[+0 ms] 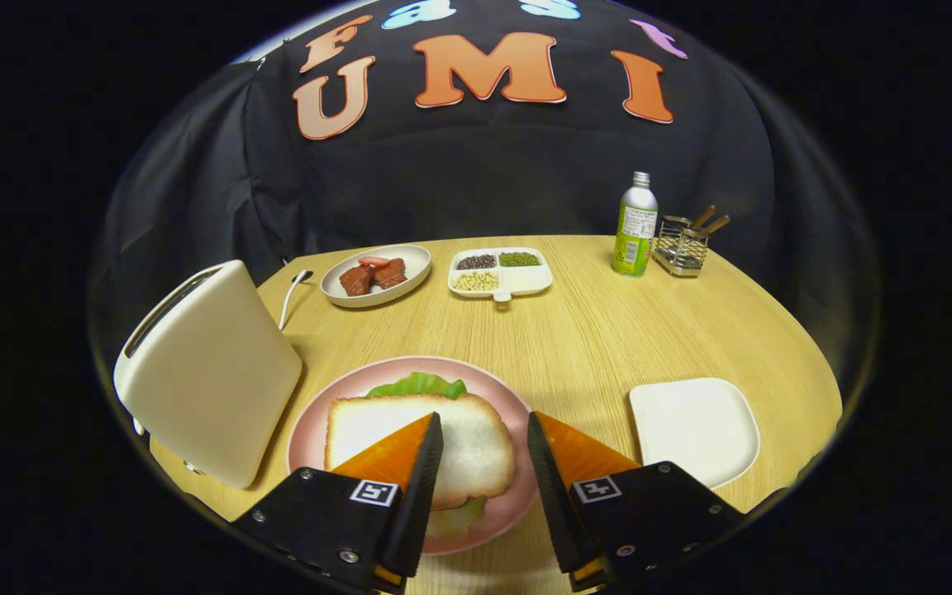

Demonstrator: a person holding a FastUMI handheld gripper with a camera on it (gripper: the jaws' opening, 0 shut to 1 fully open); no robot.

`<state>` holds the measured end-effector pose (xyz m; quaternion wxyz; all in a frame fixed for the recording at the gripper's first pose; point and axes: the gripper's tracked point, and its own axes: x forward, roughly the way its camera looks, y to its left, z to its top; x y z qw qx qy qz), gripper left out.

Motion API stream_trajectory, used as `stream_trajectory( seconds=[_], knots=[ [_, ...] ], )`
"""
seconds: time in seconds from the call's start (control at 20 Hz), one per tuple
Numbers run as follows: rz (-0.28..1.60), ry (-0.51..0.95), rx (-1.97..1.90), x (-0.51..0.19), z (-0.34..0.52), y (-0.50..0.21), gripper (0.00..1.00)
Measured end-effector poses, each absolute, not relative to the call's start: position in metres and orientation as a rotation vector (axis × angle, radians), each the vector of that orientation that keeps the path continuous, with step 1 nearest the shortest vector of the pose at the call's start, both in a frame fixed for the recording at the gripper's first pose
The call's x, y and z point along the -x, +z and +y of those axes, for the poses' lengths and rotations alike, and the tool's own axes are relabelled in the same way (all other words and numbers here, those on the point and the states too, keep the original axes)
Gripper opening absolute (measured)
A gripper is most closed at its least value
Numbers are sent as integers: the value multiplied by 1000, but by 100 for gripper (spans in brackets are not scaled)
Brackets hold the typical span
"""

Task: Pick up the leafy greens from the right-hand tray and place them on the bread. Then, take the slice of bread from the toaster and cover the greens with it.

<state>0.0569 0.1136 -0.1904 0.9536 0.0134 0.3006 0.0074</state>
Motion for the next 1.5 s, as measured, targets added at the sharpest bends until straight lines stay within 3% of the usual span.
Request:
stream_trajectory(
  seconds=[0.2,0.35,0.45,1.0,1.5],
  knots=[
    [578,12,-3,-55,93,-182,73],
    [542,7,2,-51,76,-169,91],
    [516,1,4,-46,64,-158,98],
    [217,-48,22,-22,-6,-46,97],
    [157,-119,12,-20,-71,-26,97]
  ],
)
